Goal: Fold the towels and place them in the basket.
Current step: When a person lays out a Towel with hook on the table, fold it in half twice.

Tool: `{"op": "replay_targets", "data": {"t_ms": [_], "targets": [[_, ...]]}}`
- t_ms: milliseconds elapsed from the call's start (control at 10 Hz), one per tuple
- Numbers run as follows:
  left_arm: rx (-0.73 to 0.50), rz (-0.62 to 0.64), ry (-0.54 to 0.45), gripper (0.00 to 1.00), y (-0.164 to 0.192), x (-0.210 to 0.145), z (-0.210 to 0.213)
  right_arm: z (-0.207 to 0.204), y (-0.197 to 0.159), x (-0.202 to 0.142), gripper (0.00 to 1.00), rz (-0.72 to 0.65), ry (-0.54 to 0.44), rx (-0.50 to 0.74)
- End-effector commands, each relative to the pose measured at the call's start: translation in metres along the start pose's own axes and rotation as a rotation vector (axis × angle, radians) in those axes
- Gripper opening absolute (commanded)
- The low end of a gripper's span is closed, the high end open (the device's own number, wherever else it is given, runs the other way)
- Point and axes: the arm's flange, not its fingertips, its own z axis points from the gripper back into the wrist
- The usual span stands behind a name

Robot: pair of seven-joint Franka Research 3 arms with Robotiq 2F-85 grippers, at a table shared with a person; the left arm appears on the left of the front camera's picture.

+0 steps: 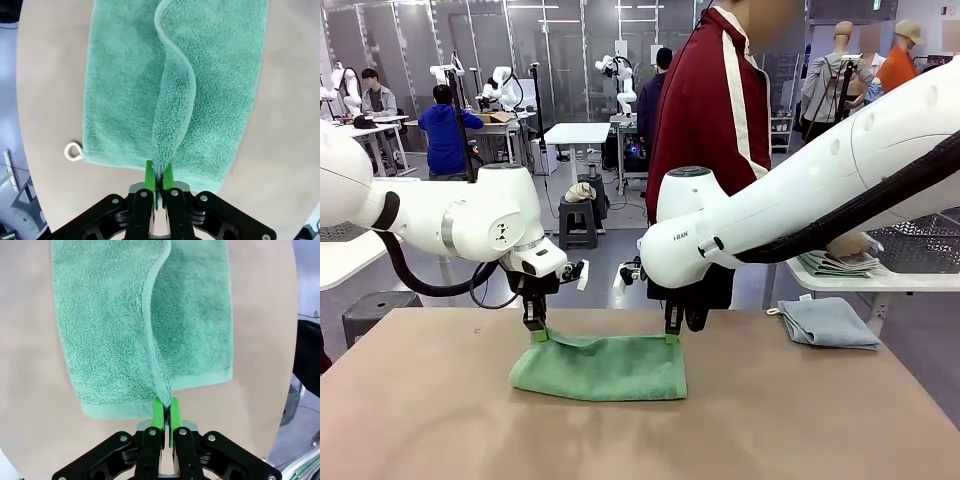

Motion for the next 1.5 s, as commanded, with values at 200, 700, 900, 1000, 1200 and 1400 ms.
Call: {"op": "replay_targets", "data": {"t_ms": [200,700,900,1000,1200,1400], "targets": [[0.000,0.023,0.001,0.07,0.002,-0.003,-0.001,0.000,0.000,0.000,0.06,0.000,0.000,0.000],[-0.001,0.053,0.013,0.07,0.011,-0.002,-0.001,-0.008,-0.017,0.003,0.06,0.006,-0.004,0.002],[0.007,0.074,0.041,0.07,0.022,-0.002,0.000,-0.013,-0.025,0.005,0.06,0.013,0.000,-0.013],[0.006,0.070,0.056,0.07,0.028,-0.001,-0.002,-0.016,-0.028,0.006,0.06,0.016,0.003,-0.020],[0.014,0.048,0.071,0.07,0.037,0.005,-0.013,-0.024,-0.036,0.008,0.06,0.006,-0.019,-0.048],[0.065,0.062,0.099,0.07,0.044,0.012,-0.023,-0.033,-0.040,0.007,0.06,-0.016,-0.018,-0.071]]}}
